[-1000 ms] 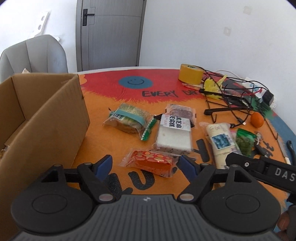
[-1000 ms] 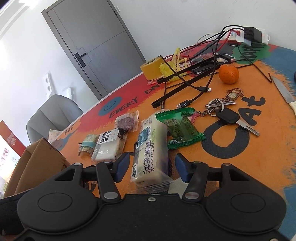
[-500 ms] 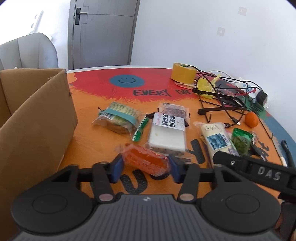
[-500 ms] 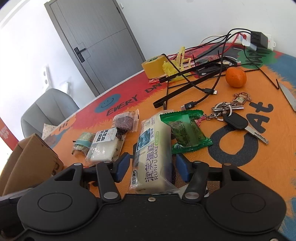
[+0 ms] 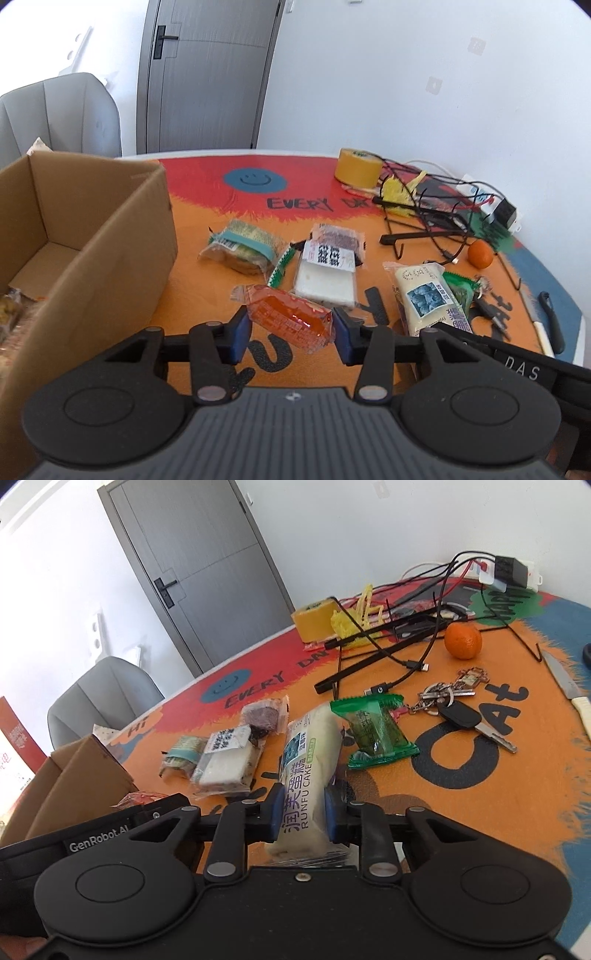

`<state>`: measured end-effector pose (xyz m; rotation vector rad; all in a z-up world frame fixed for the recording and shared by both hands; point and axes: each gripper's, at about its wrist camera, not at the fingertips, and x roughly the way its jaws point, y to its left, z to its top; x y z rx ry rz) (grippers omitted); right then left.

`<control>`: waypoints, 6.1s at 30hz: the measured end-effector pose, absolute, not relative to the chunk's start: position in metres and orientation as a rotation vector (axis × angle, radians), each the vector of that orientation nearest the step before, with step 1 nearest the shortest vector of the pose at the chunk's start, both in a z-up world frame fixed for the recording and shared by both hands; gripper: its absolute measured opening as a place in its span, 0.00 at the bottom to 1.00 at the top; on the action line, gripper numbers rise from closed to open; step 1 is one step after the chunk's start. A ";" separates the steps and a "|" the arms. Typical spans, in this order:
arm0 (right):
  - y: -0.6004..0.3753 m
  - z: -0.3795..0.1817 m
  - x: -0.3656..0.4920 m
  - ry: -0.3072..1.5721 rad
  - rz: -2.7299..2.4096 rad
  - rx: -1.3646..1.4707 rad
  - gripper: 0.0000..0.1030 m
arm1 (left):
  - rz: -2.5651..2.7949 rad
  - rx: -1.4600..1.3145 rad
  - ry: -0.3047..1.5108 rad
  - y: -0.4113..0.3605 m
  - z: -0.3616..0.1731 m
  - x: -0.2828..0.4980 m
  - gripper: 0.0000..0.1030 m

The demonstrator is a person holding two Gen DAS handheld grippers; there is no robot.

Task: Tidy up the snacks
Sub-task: 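Grasp the orange packet with the left gripper while the right grasps the white cake bar, then carry both packets into the box and open both grippers, then move both open grippers back over the remaining snacks, then grasp the white sesame cake with the left gripper while the right grasps the green snack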

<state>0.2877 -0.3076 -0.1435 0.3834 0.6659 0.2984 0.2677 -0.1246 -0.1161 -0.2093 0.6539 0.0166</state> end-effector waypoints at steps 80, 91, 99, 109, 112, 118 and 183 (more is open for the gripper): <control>-0.099 -0.037 0.246 0.532 0.591 0.232 0.23 | 0.281 -0.453 0.431 0.088 -0.045 0.152 0.73; -0.068 -0.040 0.246 0.577 0.689 0.226 0.33 | 0.344 -0.471 0.431 0.106 -0.045 0.142 0.75; -0.092 -0.038 0.246 0.577 0.630 0.238 0.35 | 0.314 -0.460 0.437 0.092 -0.044 0.147 0.78; -0.139 -0.047 0.247 0.594 0.534 0.253 0.47 | 0.251 -0.409 0.478 0.055 -0.044 0.163 0.82; -0.153 -0.050 0.246 0.595 0.513 0.255 0.51 | 0.233 -0.396 0.491 0.042 -0.045 0.168 0.82; -0.182 -0.055 0.246 0.603 0.482 0.256 0.59 | 0.189 -0.369 0.523 0.016 -0.047 0.180 0.83; -0.341 -0.162 0.349 0.676 0.215 0.376 0.31 | 0.043 -0.129 0.768 -0.160 -0.142 0.357 0.47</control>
